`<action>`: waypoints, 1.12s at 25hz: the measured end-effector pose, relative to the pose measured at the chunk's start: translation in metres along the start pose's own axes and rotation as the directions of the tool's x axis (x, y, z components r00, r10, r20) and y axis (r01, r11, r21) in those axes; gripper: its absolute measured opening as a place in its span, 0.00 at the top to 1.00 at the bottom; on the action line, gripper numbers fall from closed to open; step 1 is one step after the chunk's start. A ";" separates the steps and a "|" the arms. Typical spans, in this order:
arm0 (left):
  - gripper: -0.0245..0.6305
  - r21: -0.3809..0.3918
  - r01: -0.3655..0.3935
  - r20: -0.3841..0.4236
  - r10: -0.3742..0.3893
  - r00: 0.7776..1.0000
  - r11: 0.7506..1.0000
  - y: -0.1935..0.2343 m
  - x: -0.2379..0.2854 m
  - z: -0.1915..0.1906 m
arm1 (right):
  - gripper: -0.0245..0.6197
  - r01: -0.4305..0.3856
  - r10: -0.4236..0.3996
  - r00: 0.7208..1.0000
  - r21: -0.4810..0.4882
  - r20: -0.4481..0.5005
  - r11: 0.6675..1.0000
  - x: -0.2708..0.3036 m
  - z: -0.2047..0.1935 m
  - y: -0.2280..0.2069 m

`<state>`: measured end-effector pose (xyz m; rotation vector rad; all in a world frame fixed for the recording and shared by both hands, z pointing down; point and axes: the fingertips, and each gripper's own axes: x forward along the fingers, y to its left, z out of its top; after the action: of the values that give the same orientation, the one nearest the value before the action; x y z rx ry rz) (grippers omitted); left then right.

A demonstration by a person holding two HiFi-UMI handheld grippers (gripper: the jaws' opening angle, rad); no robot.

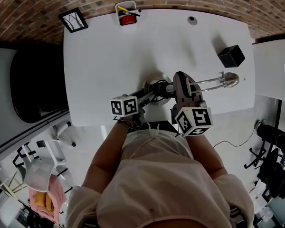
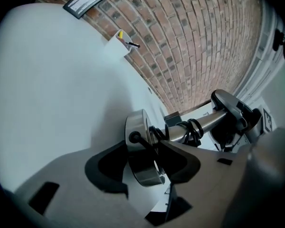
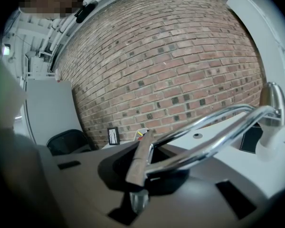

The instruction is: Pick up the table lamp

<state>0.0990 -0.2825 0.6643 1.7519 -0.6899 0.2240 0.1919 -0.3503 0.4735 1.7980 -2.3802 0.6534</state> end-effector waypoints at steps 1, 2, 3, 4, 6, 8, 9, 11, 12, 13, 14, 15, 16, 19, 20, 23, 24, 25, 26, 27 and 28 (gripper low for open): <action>0.64 -0.014 0.007 0.003 -0.007 1.000 1.000 -0.001 0.001 -0.001 | 0.89 -0.001 0.001 1.000 0.001 0.001 1.000 0.000 0.000 0.000; 0.65 -0.025 0.009 0.006 -0.009 1.000 1.000 -0.001 0.002 -0.001 | 0.89 -0.001 0.001 1.000 0.003 0.003 1.000 -0.001 0.000 -0.001; 0.65 -0.031 0.009 0.007 -0.009 1.000 0.999 -0.001 0.002 -0.001 | 0.89 -0.002 0.002 1.000 0.005 0.005 1.000 -0.001 0.000 -0.002; 0.66 -0.032 0.008 0.007 -0.008 1.000 0.999 -0.002 0.003 -0.001 | 0.89 -0.004 0.004 1.000 0.006 0.006 1.000 -0.002 0.000 -0.002; 0.67 -0.038 0.011 0.009 -0.010 1.000 0.999 -0.002 0.003 0.000 | 0.89 -0.004 0.004 1.000 0.012 0.006 1.000 -0.003 0.000 -0.004; 0.69 -0.073 0.024 0.022 -0.022 1.000 0.997 -0.003 0.002 0.000 | 0.89 -0.004 0.004 1.000 0.021 0.005 1.000 -0.004 -0.001 -0.006; 0.70 -0.093 0.032 0.028 -0.029 0.999 0.995 -0.004 0.002 0.000 | 0.89 -0.007 0.007 1.000 0.026 0.006 1.000 -0.004 0.000 -0.007; 0.71 -0.111 0.047 0.032 -0.044 0.999 0.993 -0.006 0.001 0.000 | 0.89 -0.018 0.017 1.000 0.034 0.005 0.999 -0.005 0.000 -0.009; 0.71 -0.114 0.052 0.030 -0.049 0.998 0.992 -0.007 0.001 0.000 | 0.89 -0.023 0.023 1.000 0.036 0.004 0.999 -0.004 0.001 -0.009; 0.71 -0.118 0.056 0.027 -0.053 0.998 0.991 -0.008 0.001 0.000 | 0.89 -0.027 0.027 1.000 0.038 0.002 0.999 -0.004 0.002 -0.010; 0.71 -0.124 0.057 0.026 -0.054 0.998 0.991 -0.009 0.000 -0.001 | 0.90 -0.030 0.030 1.000 0.039 -0.001 0.999 -0.003 0.002 -0.010; 0.72 -0.132 0.057 0.026 -0.054 0.998 0.990 -0.009 0.000 -0.001 | 0.90 -0.031 0.031 1.000 0.039 -0.005 0.999 -0.003 0.002 -0.009; 0.72 -0.139 0.056 0.028 -0.052 0.998 0.989 -0.009 -0.001 -0.002 | 0.90 -0.032 0.033 0.999 0.037 -0.008 0.999 -0.003 0.002 -0.009; 0.72 -0.155 0.058 0.047 -0.051 0.998 0.986 -0.013 -0.004 -0.001 | 0.90 -0.045 0.045 0.999 0.018 -0.007 0.999 -0.003 0.008 -0.003; 0.72 -0.157 0.060 0.057 -0.052 0.997 0.986 -0.015 -0.005 0.001 | 0.90 -0.052 0.052 0.999 0.008 -0.003 0.999 -0.003 0.012 0.000; 0.72 -0.155 0.077 0.090 -0.063 0.994 0.985 -0.024 -0.012 0.012 | 0.90 -0.071 0.071 0.997 -0.015 0.011 0.997 -0.002 0.027 0.008; 0.72 -0.154 0.085 0.105 -0.069 0.992 0.984 -0.028 -0.014 0.017 | 0.90 -0.076 0.076 0.997 -0.019 0.015 0.997 -0.002 0.034 0.010; 0.72 -0.154 0.093 0.120 -0.074 0.990 0.984 -0.032 -0.017 0.022 | 0.90 -0.081 0.081 0.997 -0.020 0.019 0.997 -0.001 0.040 0.013; 0.72 -0.154 0.100 0.135 -0.079 0.988 0.983 -0.036 -0.021 0.027 | 0.90 -0.084 0.085 0.996 -0.020 0.023 0.996 -0.001 0.046 0.015; 0.72 -0.152 0.105 0.148 -0.083 0.986 0.983 -0.041 -0.025 0.032 | 0.90 -0.088 0.088 0.996 -0.020 0.026 0.996 -0.001 0.053 0.017; 0.72 -0.150 0.108 0.159 -0.084 0.984 0.983 -0.045 -0.029 0.037 | 0.90 -0.090 0.091 0.995 -0.018 0.030 0.996 -0.001 0.059 0.020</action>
<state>0.0932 -0.3004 0.6024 1.6564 -0.7113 -0.0313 0.1848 -0.3676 0.4142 1.7141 -2.4922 0.6174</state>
